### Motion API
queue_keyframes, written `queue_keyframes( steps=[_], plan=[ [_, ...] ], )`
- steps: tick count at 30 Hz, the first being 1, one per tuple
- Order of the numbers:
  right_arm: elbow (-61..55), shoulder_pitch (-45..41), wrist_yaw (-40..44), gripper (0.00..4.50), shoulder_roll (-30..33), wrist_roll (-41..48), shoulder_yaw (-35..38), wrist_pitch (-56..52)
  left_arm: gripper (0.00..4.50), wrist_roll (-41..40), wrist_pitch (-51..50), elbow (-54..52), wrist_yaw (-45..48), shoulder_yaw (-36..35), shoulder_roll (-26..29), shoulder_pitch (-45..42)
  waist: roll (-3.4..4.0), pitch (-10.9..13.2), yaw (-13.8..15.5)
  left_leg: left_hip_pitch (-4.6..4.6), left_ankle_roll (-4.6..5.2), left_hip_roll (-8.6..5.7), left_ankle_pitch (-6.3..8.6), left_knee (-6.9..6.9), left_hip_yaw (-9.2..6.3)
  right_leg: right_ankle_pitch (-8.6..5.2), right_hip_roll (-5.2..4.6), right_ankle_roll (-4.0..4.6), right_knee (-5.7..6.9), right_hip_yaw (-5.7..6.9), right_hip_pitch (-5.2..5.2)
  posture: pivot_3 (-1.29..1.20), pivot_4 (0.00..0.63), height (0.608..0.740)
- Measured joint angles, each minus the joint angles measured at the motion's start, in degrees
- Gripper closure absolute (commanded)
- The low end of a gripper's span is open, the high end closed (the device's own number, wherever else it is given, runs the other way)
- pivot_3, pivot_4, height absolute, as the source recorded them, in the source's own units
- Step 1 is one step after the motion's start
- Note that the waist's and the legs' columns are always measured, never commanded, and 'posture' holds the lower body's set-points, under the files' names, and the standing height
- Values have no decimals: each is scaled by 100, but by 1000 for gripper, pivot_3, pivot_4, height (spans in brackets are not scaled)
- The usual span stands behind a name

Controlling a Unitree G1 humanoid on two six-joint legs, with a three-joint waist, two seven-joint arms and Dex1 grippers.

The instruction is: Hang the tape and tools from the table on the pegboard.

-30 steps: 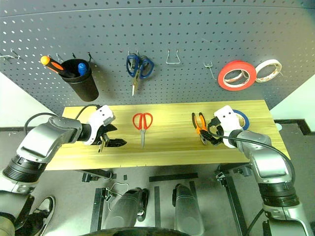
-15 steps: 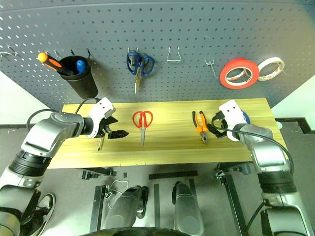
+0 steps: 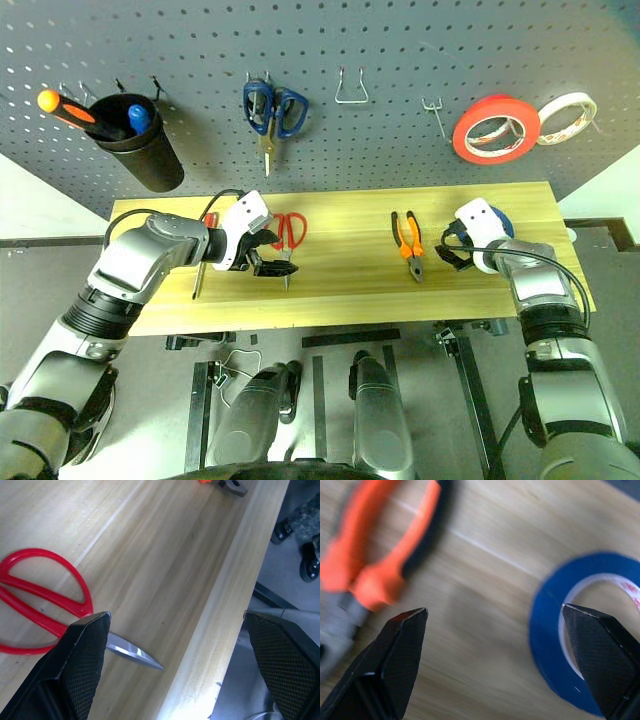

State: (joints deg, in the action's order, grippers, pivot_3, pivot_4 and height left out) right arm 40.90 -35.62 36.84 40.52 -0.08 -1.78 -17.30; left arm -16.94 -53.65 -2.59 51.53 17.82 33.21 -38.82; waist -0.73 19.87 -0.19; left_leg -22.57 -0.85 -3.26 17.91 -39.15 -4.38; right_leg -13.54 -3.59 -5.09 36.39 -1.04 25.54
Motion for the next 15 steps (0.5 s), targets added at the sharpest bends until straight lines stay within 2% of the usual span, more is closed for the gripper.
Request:
queue_keyframes(
  steps=[9,15],
  plan=[
    [1672,-791,-72,0,120,-319,-4,602,50,-116,-336,-461,17,-37,159,349,-3,9,-57,1,-9,0,-5,1,0,0,0,0,3,0,0,90,387,740],
    [2271,-1091,-54,0,97,-467,-33,897,50,-184,-467,-559,-52,-82,236,435,-3,20,-54,2,-13,0,-7,1,0,0,1,0,3,0,0,94,397,740]
  ],
)
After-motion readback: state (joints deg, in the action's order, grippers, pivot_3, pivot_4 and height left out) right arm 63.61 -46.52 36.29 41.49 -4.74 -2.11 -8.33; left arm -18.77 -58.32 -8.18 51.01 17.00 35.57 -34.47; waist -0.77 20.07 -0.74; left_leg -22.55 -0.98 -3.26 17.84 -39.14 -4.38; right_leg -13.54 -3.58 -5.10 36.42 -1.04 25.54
